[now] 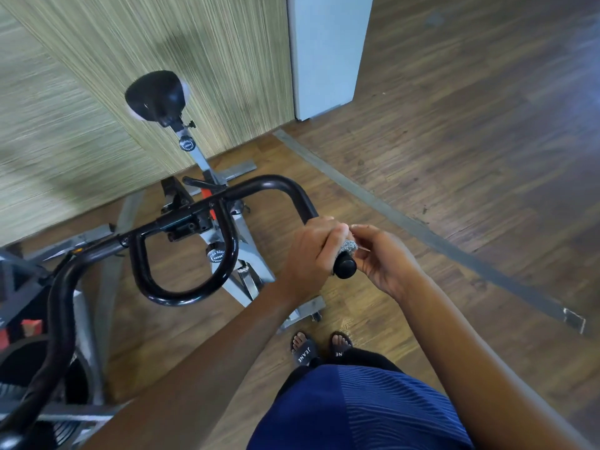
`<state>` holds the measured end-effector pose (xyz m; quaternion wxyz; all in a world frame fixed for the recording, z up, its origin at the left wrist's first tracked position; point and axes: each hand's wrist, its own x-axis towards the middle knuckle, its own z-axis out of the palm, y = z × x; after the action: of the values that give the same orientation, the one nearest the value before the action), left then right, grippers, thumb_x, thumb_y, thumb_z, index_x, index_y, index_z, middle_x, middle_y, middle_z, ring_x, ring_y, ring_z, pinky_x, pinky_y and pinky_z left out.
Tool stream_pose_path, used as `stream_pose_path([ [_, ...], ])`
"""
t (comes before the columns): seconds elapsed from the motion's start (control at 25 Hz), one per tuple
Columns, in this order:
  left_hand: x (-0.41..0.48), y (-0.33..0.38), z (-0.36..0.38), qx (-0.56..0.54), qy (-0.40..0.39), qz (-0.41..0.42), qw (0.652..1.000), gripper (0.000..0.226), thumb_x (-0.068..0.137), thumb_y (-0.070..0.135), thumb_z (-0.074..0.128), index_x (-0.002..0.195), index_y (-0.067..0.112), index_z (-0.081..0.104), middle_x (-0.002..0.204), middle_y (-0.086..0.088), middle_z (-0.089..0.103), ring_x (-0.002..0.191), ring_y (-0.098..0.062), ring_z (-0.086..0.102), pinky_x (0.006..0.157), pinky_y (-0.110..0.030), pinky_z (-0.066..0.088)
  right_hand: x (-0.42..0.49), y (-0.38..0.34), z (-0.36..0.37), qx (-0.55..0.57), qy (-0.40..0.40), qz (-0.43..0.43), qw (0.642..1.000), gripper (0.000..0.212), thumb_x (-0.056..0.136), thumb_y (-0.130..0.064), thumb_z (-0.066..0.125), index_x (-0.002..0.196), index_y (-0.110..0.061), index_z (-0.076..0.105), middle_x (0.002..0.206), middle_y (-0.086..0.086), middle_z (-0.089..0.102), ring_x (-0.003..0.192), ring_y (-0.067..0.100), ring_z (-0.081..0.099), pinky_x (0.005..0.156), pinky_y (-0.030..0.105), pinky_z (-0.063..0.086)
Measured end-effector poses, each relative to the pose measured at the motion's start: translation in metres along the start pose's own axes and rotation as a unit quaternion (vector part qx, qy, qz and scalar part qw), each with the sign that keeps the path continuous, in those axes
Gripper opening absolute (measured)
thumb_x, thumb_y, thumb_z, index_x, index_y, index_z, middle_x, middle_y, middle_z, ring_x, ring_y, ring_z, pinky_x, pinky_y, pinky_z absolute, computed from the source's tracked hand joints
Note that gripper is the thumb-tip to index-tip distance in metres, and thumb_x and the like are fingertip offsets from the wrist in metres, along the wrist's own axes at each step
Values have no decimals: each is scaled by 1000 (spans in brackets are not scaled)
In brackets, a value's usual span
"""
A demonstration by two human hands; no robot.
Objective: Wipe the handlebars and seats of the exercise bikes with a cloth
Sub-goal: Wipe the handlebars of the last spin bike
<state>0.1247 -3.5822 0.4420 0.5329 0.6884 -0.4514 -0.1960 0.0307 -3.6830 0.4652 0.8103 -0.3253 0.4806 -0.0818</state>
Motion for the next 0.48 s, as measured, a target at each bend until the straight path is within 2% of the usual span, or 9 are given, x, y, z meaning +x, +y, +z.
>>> stream_pose_path([
  [0.08, -8, 12, 3, -39, 6, 19, 999, 42, 99, 13, 36, 68, 2, 60, 68, -5, 62, 67, -28, 58, 67, -51, 45, -1, 2, -1, -19, -14, 0, 1000, 11, 99, -6, 53, 99, 1, 62, 77, 8, 61, 56, 13, 62, 50, 24, 54],
  [0.16, -12, 14, 7, -103, 24, -18, 994, 46, 102, 20, 37, 68, -1, 59, 68, -14, 62, 65, -37, 57, 66, -55, 45, -2, 4, -1, -54, -28, -11, 998, 12, 99, -9, 55, 100, -2, 63, 78, 7, 63, 61, 13, 62, 55, 25, 55],
  [0.2, -12, 17, 9, -154, 63, -62, 984, 54, 102, 30, 39, 70, -7, 59, 69, -24, 60, 64, -45, 55, 65, -57, 46, -3, 4, -2, -79, -31, -20, 996, 11, 100, -11, 55, 98, -5, 64, 79, 5, 64, 64, 12, 63, 60, 25, 54],
  [0.28, -15, 24, 10, -248, 224, -144, 931, 70, 97, 49, 45, 74, -16, 60, 70, -37, 57, 61, -50, 53, 61, -48, 50, -5, 4, -1, -117, -27, -58, 991, 10, 100, -15, 56, 97, -13, 65, 85, 1, 66, 75, 11, 63, 70, 26, 51],
  [0.32, -17, 27, 10, -279, 317, -163, 892, 70, 95, 51, 46, 74, -13, 62, 69, -35, 59, 60, -47, 55, 62, -39, 51, -4, 4, 0, -125, -29, -89, 988, 10, 100, -17, 57, 98, -15, 65, 89, 0, 67, 81, 11, 63, 75, 27, 50],
  [0.36, -18, 32, 10, -302, 382, -164, 858, 62, 96, 49, 44, 72, -3, 68, 68, -26, 63, 61, -39, 59, 64, -31, 52, -4, 4, 1, -126, -34, -119, 984, 10, 100, -18, 57, 97, -16, 66, 92, -2, 67, 85, 12, 63, 80, 28, 50],
  [0.4, -19, 39, 12, -312, 415, -155, 840, 57, 97, 46, 41, 71, 6, 72, 67, -15, 67, 62, -29, 62, 66, -27, 52, -5, 4, 2, -122, -43, -143, 981, 11, 100, -18, 57, 95, -16, 67, 92, -3, 67, 87, 12, 62, 83, 30, 50],
  [0.48, -24, 49, 20, -287, 422, -141, 848, 59, 99, 46, 37, 77, 3, 72, 69, -5, 70, 63, -19, 64, 64, -23, 51, -7, 9, 7, -97, -57, -169, 979, 16, 100, -16, 57, 88, -16, 68, 88, -2, 67, 87, 15, 61, 86, 32, 48],
])
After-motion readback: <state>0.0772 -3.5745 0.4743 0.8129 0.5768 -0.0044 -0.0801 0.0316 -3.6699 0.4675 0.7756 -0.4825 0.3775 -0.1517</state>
